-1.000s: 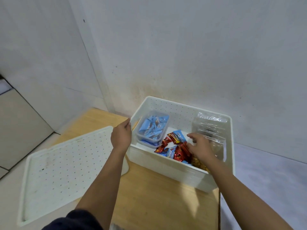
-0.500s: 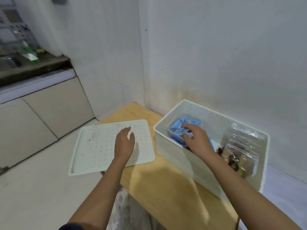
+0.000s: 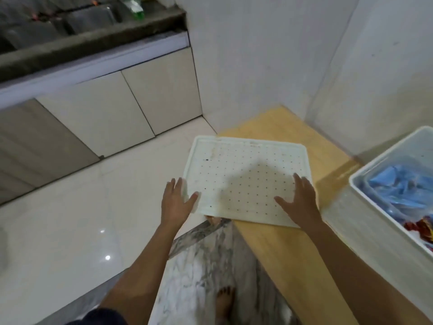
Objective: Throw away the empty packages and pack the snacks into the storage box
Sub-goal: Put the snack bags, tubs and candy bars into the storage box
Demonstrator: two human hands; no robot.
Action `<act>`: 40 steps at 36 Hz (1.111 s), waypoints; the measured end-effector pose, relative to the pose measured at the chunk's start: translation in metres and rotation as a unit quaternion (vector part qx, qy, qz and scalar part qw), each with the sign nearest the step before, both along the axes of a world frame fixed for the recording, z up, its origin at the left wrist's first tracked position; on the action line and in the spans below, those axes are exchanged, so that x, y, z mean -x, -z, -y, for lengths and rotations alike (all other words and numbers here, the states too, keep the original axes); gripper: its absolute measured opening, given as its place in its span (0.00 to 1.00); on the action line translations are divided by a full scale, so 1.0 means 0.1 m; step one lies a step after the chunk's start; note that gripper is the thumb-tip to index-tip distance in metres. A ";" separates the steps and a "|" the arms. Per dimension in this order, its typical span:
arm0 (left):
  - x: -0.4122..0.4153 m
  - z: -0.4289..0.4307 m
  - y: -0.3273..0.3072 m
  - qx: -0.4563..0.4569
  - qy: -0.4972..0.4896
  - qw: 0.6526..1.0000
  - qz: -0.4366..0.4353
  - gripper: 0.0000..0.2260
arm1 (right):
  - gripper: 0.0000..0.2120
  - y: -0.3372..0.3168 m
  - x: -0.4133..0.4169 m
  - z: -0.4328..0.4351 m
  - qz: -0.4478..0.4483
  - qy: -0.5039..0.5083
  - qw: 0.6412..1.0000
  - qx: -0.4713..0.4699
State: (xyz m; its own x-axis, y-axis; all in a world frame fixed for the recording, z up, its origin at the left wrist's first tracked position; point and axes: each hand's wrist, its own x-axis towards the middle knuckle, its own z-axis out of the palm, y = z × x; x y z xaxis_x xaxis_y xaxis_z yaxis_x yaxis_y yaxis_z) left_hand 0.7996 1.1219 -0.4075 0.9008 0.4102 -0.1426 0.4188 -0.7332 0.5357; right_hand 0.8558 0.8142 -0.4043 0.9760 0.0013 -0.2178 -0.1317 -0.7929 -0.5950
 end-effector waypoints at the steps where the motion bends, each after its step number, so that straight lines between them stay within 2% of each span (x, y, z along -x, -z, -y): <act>1: -0.06 -0.06 0.05 0.004 0.008 1.000 -0.010 0.35 | 0.44 0.08 -0.04 -0.01 -0.014 0.026 0.999 0.014; 5: -0.30 -0.18 0.16 0.072 0.018 0.997 -0.036 0.41 | 0.52 0.29 -0.17 -0.03 0.016 0.111 0.990 0.084; 9: -0.50 -0.24 0.20 0.131 0.032 0.989 -0.064 0.47 | 0.56 0.36 -0.26 -0.04 0.009 0.149 0.985 0.089; 13: -0.59 -0.25 0.22 0.182 0.033 0.980 -0.071 0.50 | 0.55 0.36 -0.30 -0.05 0.013 0.160 0.983 0.086; 18: -0.55 -0.29 0.26 0.179 0.013 0.982 -0.053 0.50 | 0.51 0.28 -0.29 -0.05 0.002 0.164 0.984 0.070; 22: -0.37 -0.41 0.15 0.182 -0.010 0.982 -0.045 0.50 | 0.48 0.21 -0.19 -0.17 0.000 0.159 0.987 0.026; 25: -0.18 -0.57 -0.03 0.179 -0.038 0.983 -0.024 0.49 | 0.52 0.09 -0.11 -0.34 0.011 0.147 0.989 -0.007; 32: 0.15 -0.80 -0.77 0.188 -0.085 0.977 0.059 0.48 | 0.53 -0.58 -0.10 -0.65 0.071 0.102 0.991 -0.054; 34: 0.21 -0.80 -1.00 0.194 -0.085 0.973 0.089 0.45 | 0.54 -0.85 -0.10 -0.65 0.099 0.089 0.989 -0.065; 37: 0.28 -0.74 -1.35 0.194 -0.069 0.968 0.145 0.35 | 0.54 -1.27 -0.06 -0.59 0.138 0.087 0.984 -0.073; 40: 0.28 -0.62 -1.66 0.198 -0.045 0.962 0.185 0.32 | 0.54 -1.61 0.02 -0.47 0.170 0.102 0.978 -0.070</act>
State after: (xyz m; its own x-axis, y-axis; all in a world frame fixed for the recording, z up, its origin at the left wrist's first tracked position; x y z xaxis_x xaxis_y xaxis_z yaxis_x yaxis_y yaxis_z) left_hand 0.7719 1.1835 -0.2415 0.8828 0.4692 0.0203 0.1981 -0.4113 0.8897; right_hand 0.8539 0.8611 -0.2429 0.9750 -0.1950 0.1067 -0.0553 -0.6776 -0.7333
